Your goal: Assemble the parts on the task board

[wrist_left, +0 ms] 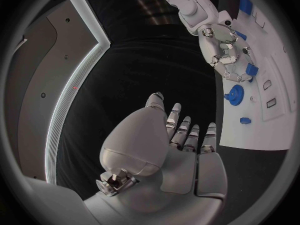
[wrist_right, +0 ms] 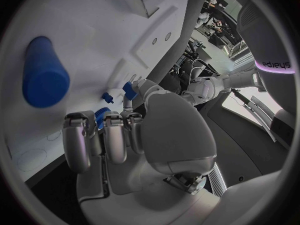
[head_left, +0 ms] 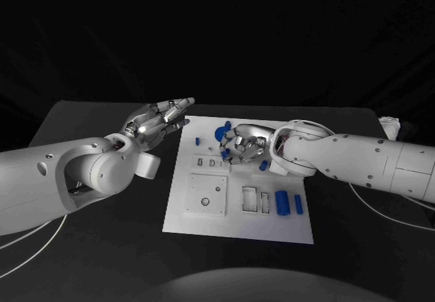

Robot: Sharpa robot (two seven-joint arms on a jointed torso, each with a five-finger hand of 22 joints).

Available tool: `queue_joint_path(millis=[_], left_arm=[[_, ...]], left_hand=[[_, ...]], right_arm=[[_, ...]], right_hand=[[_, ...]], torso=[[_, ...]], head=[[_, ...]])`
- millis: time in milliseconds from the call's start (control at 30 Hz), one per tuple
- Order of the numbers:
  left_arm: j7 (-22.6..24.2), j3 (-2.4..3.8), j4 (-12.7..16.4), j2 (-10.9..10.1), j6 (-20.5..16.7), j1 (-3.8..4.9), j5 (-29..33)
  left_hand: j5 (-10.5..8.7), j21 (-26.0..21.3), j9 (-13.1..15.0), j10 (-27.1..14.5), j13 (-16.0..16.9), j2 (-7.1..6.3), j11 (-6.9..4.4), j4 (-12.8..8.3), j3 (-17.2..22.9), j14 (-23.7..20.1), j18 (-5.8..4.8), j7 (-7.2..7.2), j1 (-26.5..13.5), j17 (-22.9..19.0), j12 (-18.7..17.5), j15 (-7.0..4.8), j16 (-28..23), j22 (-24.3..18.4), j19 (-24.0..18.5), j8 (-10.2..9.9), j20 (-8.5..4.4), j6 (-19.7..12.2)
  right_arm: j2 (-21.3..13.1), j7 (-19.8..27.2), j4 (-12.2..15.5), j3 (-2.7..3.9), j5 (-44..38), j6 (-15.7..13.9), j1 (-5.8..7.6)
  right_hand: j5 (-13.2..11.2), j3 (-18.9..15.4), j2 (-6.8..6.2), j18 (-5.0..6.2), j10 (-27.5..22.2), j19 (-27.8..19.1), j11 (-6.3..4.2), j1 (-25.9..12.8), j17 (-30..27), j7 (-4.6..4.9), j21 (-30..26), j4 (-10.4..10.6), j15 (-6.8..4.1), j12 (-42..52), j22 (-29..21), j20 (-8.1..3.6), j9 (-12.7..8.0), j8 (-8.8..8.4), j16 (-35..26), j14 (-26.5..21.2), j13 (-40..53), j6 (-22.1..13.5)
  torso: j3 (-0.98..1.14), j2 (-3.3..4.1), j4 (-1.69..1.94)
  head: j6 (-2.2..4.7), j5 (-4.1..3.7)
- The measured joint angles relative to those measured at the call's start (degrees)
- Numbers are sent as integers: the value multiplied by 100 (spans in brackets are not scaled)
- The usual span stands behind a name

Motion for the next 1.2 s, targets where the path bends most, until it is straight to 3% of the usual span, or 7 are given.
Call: queue_joint_path(millis=[267,667,1200], left_arm=[[-4,0,-6,10,5,0,0],[-10,0,-6,13,12,0,-1],[-10,0,-43,38,31,-63,-1]], left_hand=[[0,0,0,0,0,0,0,0,0,0,-1,0,0,0,0,0,0,0,0,0,0,0],[0,22,0,22,4,0,22,0,0,0,0,0,0,2,0,0,0,5,12,29,12,0],[0,22,0,21,3,0,21,0,0,0,-1,0,0,5,0,0,-1,4,20,29,20,0]], right_arm=[[28,-12,-41,1,-14,43,-19],[33,-29,-72,1,-26,77,-58],[-2,-32,-66,1,-47,89,-73]], right_hand=[[0,16,-1,1,0,0,0,1,0,1,-15,-16,20,0,0,0,-28,-10,0,20,0,-1],[-53,87,-22,0,20,-1,20,-67,4,2,-72,-87,20,0,-1,42,-199,-316,0,20,-1,-2],[-181,117,-22,0,20,0,20,-67,3,-27,-104,-184,20,0,-2,42,-280,-448,0,20,-2,-119]], torso=[[0,1,1],[0,2,2],[-2,1,4]], head=[[-14,-18],[-46,-15],[-71,-37]])
